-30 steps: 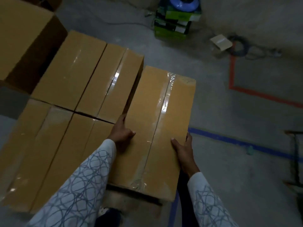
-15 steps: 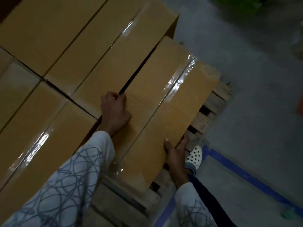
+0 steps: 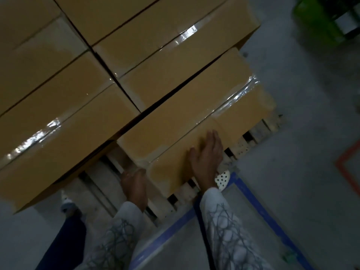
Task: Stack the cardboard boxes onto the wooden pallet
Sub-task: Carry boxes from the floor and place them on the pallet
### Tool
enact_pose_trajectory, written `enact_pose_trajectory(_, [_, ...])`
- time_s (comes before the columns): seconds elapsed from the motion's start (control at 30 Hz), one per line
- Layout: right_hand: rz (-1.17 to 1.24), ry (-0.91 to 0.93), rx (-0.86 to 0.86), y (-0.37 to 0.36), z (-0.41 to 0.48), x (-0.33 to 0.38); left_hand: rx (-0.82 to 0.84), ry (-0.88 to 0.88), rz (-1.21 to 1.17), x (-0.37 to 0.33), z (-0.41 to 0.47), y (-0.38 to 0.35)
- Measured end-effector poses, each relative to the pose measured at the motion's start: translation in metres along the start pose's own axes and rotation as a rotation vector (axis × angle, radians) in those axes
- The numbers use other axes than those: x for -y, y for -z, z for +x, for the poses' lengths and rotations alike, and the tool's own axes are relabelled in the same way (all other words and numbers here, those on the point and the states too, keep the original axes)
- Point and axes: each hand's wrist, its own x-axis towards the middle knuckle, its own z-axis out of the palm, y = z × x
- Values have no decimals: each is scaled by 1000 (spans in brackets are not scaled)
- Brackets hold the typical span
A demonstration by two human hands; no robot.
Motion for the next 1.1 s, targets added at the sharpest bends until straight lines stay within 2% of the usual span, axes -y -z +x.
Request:
enact_pose_trajectory(0.13, [-111,110,2,19,92,15,16,-1,-22,-17,3,-20])
enact_pose_trajectory(0.27, [-270,191,17,42,184,31,-73,-14,-109,-25,1,-44])
enact_pose_trajectory(0.43, [-391,65,43,66,263,30,-152,29,-239,-29,7,-64])
enact_pose_trajectory(0.6, [-340,-58,84,75,289,28,-182,17,-316,-35,1,-72])
enact_pose_trajectory(1.1, [-352,-62,-43,115,342,14,-35,-43,-228,-56,-4,-110])
